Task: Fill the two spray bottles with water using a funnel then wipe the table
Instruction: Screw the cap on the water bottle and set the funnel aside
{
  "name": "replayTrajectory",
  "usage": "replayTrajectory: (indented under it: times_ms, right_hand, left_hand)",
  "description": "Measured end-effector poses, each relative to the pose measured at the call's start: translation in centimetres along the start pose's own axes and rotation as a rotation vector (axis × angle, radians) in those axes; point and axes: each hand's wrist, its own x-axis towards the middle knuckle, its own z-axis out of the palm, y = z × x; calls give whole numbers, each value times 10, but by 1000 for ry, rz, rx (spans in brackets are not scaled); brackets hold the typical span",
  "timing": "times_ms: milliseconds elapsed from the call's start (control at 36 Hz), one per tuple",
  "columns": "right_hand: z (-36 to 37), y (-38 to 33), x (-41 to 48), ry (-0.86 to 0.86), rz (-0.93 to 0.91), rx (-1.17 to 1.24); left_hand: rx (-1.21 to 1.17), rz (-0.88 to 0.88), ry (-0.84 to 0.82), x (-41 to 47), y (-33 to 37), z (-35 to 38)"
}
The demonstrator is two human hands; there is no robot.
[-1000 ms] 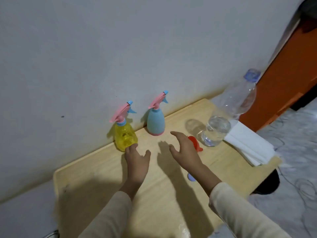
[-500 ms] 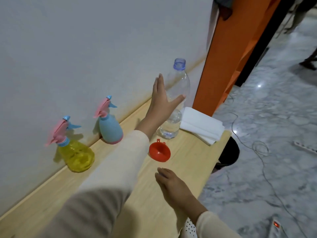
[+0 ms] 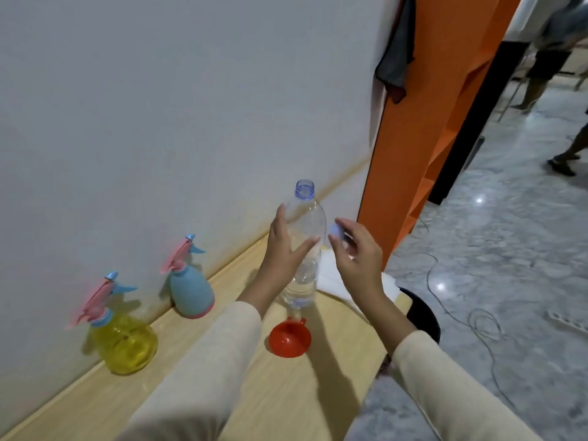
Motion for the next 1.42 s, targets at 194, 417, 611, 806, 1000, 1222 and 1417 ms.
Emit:
replayTrajectory:
  times_ms: [194,417,611,806,1000,1222,1417]
  right_hand:
    - [-1,-54,87,-75,-117,240]
    - [9,-46,103,-351,-188,131]
    - [9,-44,111,-529,-138,116]
    - [0,-27,105,-543,-48,320]
    - [-3,-30,110,-491,-58,266]
    - [7,-35,104,-508,4,272]
    - [6,-30,107,-574,60,273]
  left_hand:
    - [-14,-53,-8,-2,3,0]
    - [-34,-81,9,0,0,3]
    - [-40,-76,21,1,-6,6]
    - [-50,-74,21,1,-6,9]
    - [-60,-82,36,1,-6,11]
    - [-91,-109,29,3,-4,6]
    - [-79,-117,47,3,-1,7]
